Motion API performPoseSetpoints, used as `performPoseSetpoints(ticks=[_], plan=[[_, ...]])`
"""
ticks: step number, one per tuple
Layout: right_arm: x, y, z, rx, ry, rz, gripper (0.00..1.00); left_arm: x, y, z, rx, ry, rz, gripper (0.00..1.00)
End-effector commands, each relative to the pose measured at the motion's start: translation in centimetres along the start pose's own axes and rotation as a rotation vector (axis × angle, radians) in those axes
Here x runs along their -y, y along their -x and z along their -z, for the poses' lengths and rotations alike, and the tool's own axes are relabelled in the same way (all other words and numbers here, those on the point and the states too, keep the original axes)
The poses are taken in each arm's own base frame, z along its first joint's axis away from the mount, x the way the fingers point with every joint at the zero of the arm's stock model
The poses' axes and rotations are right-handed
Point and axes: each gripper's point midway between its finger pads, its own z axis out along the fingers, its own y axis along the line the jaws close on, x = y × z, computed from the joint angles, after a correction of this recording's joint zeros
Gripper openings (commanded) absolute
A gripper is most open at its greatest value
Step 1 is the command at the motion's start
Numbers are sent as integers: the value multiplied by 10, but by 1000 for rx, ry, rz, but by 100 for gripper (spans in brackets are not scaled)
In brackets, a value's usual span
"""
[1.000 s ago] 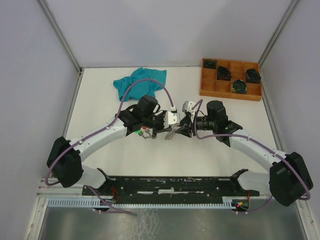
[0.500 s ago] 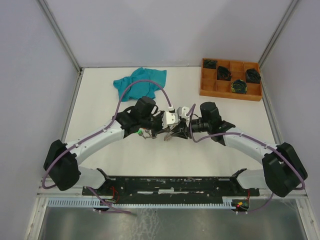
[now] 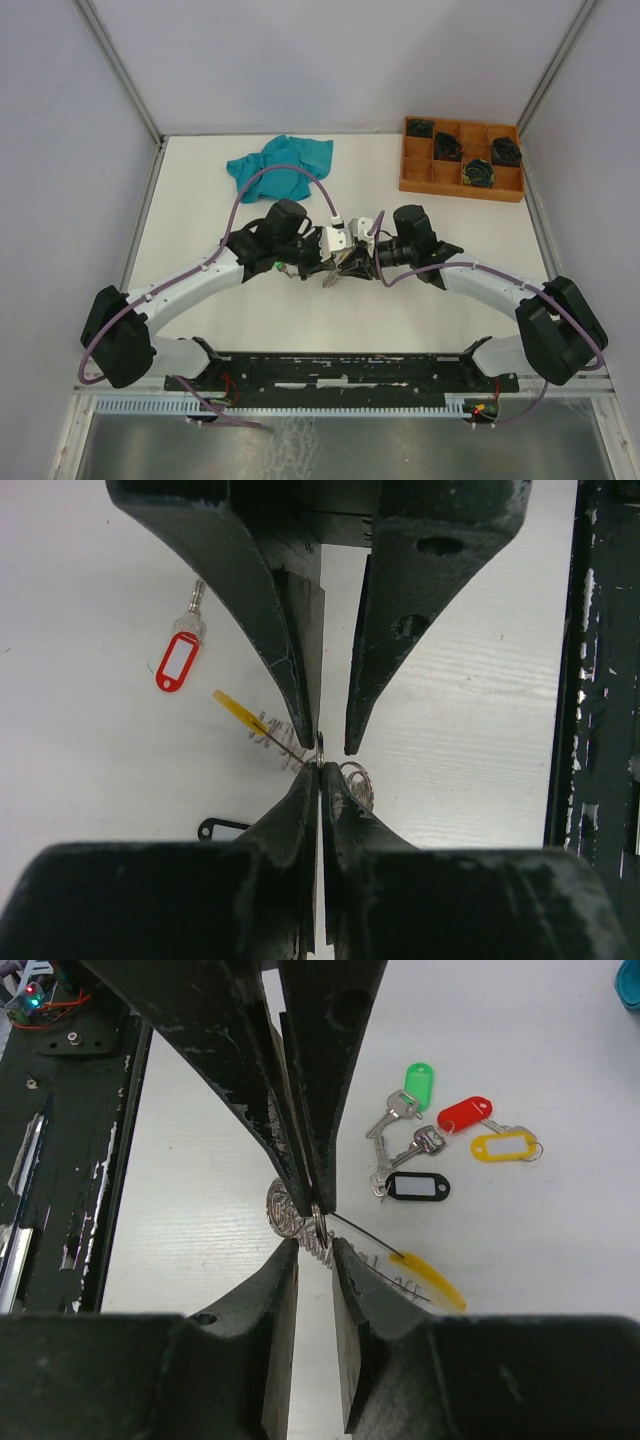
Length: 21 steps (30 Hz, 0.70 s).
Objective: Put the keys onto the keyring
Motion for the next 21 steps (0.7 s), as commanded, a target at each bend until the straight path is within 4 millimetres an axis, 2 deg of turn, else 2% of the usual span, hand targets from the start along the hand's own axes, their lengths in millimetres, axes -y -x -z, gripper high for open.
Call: performPoseSetpoints(ticks=[1,6,16,21], plan=[[2,46,0,107,24,122,28,-5,10,6,31,49,14,3],[2,55,1,128,21,125,28,-5,7,2,19,46,33,3],[6,59,-1,147,15,118,24,-4,2,-4,3,33,42,3],[8,57,-3,146,11,109,15,-2,1,-6,3,21,43,3]])
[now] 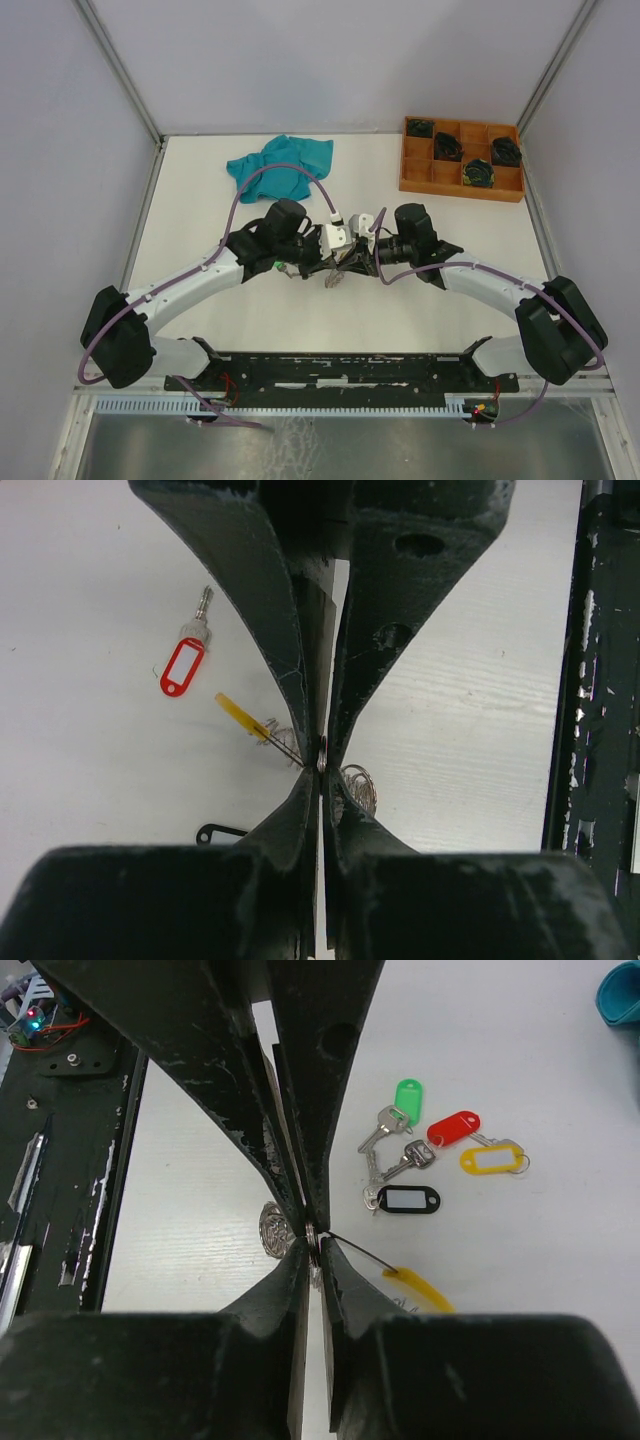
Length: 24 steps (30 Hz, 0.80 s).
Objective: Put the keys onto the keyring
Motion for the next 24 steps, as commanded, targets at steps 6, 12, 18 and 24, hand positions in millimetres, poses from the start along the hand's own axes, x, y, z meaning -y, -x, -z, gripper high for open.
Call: performPoseSetpoints(ticks=[6,12,18,24], plan=[[3,44,0,107,6,122,1,-1,-1,-3,7,26,26,6],[5,48,3,142,-5,118,1,-6,9,3,131,105,75,22],[10,50,6,179,-31,110,1,-13,28,27,453,148,203,30],[11,47,4,195,-37,97,1,-21,32,45,610,159,252,33]])
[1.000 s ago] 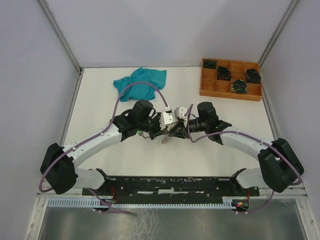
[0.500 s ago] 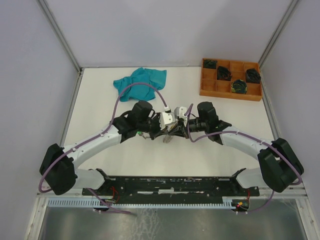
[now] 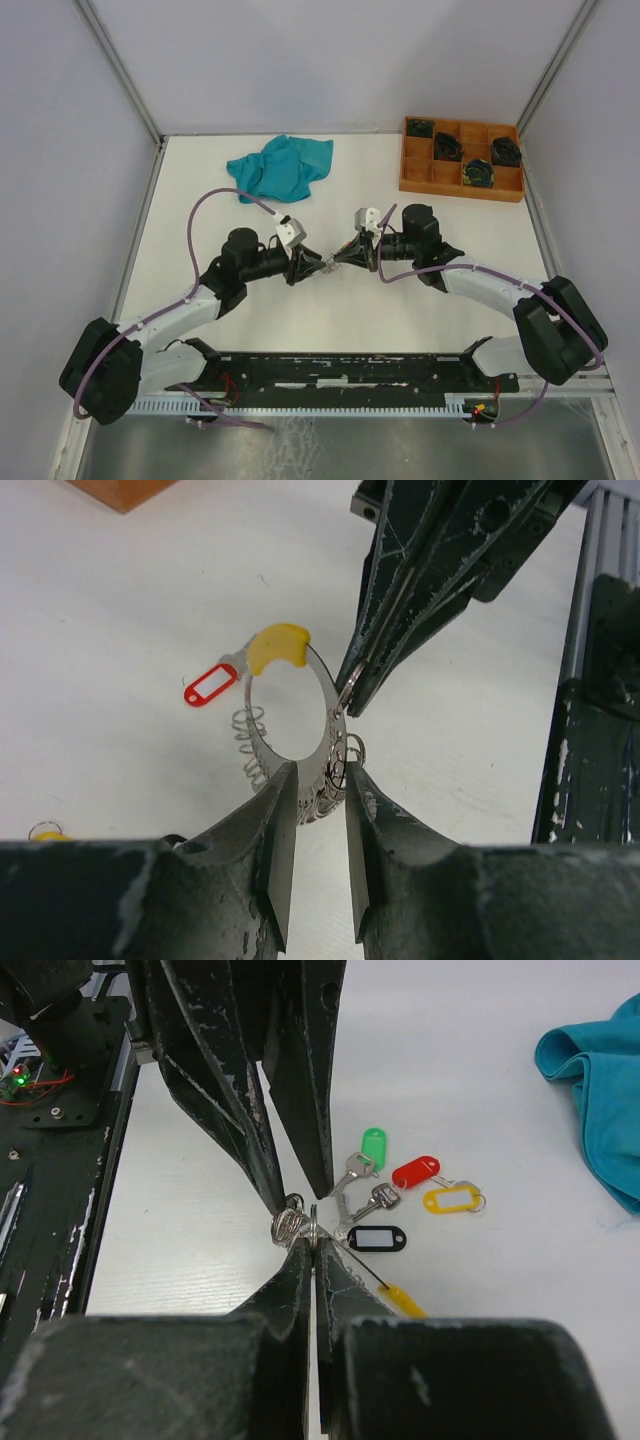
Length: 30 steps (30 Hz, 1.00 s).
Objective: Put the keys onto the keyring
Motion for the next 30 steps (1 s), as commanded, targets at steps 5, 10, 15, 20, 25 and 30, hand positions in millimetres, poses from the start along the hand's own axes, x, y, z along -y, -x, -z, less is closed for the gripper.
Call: performPoseSetpoints(ticks=[5,10,15,20,25,30], plan=[[-2,28,-1,104,29,79,1,-3,66,9,311,-54,24,33],[0,26,-2,102,30,76,1,-10,71,13,333,-51,19,33],[1,26,-3,105,33,74,1,-6,64,9,285,-97,-5,33],[0,27,-3,109,40,76,1,2,54,3,255,-147,-15,33],[-2,26,-4,108,47,76,1,5,45,-2,232,-162,-43,33],[-3,26,-4,109,53,76,1,2,41,-4,220,-148,-63,33]])
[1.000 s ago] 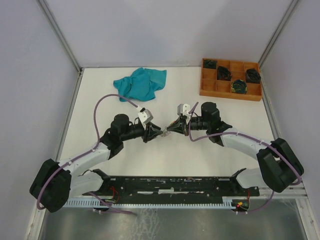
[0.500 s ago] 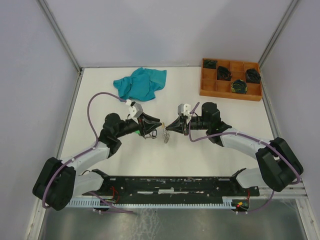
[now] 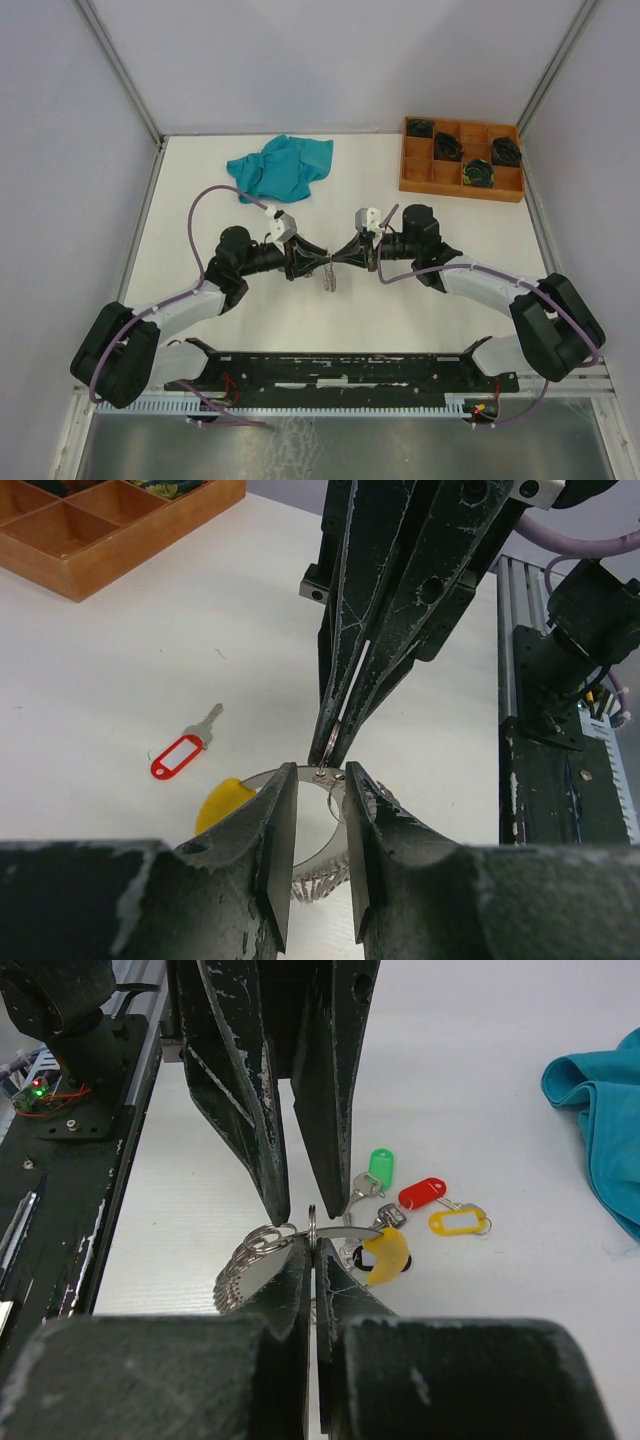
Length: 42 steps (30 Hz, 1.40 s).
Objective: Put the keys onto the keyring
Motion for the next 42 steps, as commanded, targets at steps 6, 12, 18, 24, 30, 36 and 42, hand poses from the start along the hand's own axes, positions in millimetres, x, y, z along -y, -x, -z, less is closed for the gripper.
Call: performPoseSetpoints(ticks=[6,12,18,24,30,36,42], plan=[[-5,19,-2,61,53,60,1,-4,16,-5,19,-13,-121,28],[-6,20,-2,62,65,60,1,2,17,-6,17,-53,-121,23],[-7,19,-3,61,78,53,1,6,17,-9,13,-80,-113,21],[-8,19,-4,60,90,44,1,7,13,-11,1,-93,-90,14],[-9,18,-4,58,99,40,3,9,17,-10,-4,-93,-89,3],[-9,12,0,16,78,60,23,6,15,-2,-125,25,-90,3],[-7,9,7,-32,52,101,36,6,15,17,-253,99,-110,3]])
